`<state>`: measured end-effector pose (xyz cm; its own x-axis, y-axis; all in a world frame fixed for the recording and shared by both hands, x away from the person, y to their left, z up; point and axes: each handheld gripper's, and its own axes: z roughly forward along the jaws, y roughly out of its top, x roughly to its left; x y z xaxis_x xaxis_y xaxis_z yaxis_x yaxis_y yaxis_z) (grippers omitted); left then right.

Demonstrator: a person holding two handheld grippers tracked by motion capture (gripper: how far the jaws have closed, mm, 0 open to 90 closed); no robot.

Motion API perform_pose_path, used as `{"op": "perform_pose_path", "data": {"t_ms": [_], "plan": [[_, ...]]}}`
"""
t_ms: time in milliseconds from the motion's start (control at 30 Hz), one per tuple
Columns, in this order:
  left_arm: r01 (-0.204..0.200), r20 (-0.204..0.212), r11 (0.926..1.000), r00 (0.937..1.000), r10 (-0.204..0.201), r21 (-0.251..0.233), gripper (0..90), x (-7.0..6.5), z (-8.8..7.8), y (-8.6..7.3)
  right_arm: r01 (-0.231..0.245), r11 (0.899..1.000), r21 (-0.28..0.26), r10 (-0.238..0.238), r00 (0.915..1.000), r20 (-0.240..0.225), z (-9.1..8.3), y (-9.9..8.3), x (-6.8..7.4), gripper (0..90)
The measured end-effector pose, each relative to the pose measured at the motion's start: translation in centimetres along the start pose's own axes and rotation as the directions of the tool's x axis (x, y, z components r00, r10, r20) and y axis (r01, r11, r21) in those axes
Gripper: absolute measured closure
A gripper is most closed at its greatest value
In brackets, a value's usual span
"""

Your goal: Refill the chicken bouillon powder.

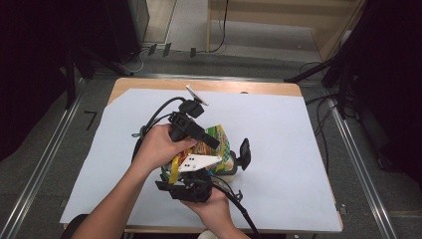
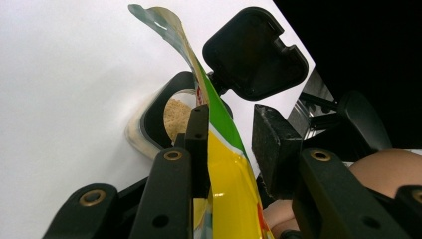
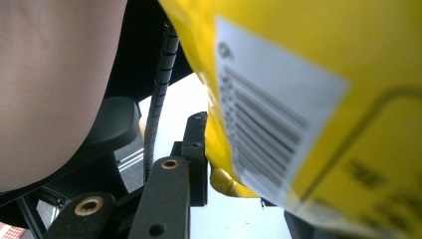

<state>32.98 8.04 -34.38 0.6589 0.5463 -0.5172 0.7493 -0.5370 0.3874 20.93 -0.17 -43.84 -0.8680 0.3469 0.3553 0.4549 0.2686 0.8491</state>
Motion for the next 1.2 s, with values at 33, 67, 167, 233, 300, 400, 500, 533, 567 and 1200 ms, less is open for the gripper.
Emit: {"op": "perform_pose_path", "data": {"t_ms": [33, 67, 167, 233, 300, 400, 500, 533, 567, 1200], "plan": [[0.0, 0.0, 1.0, 1.0, 0.0, 0.0, 70.3, 0.0, 0.0, 0.0, 0.0, 1.0, 0.0, 0.0, 1.0, 0.0, 0.0, 0.0, 0.0, 72.3], [0.001, 0.0, 1.0, 1.0, -0.001, 0.0, 70.3, 0.0, 0.0, 0.0, 0.003, 1.0, 0.0, -0.003, 1.0, 0.0, 0.0, 0.0, 0.0, 72.3], [0.001, -0.001, 1.0, 1.0, -0.001, 0.0, 70.2, 0.0, 0.1, 0.0, 0.014, 1.0, 0.001, -0.014, 0.9999, 0.0, 0.0, -0.1, 0.0, 72.4], [0.0, 0.003, 1.0, 1.0, 0.0, 0.0, 69.8, 0.0, 0.1, -0.1, 0.023, 1.0, -0.002, -0.023, 0.9997, 0.006, 0.0, -0.2, 0.0, 72.6], [-0.006, 0.013, 1.0, 0.9999, 0.006, 0.007, 68.5, 0.0, 0.0, -0.1, 0.034, 0.999, -0.003, -0.034, 0.9993, 0.014, 0.1, -0.3, 0.0, 72.7], [-0.009, 0.014, 0.9999, 0.9999, 0.009, 0.008, 68.2, 0.0, 0.1, -0.1, 0.039, 0.999, -0.005, -0.039, 0.9991, 0.014, 0.1, -0.4, -0.1, 72.6], [-0.011, 0.017, 0.9999, 0.9998, 0.011, 0.013, 68.7, 0.1, 0.1, -0.2, 0.04, 0.999, -0.008, -0.04, 0.9991, 0.016, 0.2, -0.5, -0.1, 71.9], [-0.011, 0.017, 0.9998, 0.9998, 0.011, 0.014, 68.7, 0.2, 0.1, -0.2, 0.042, 0.999, -0.004, -0.042, 0.999, 0.018, 0.3, -0.6, -0.1, 71.9], [-0.011, 0.017, 0.9998, 0.9998, 0.011, 0.016, 68.9, 0.2, 0.1, -0.2, 0.048, 0.999, -0.004, -0.048, 0.9987, 0.019, 0.3, -0.6, -0.1, 71.9], [-0.026, 0.036, 0.999, 0.9991, 0.025, 0.036, 71.9, 0.7, 1.0, -0.1, 0.102, 0.994, 0.036, -0.103, 0.9943, 0.029, 1.3, -2.2, -0.3, 69.4]]}}
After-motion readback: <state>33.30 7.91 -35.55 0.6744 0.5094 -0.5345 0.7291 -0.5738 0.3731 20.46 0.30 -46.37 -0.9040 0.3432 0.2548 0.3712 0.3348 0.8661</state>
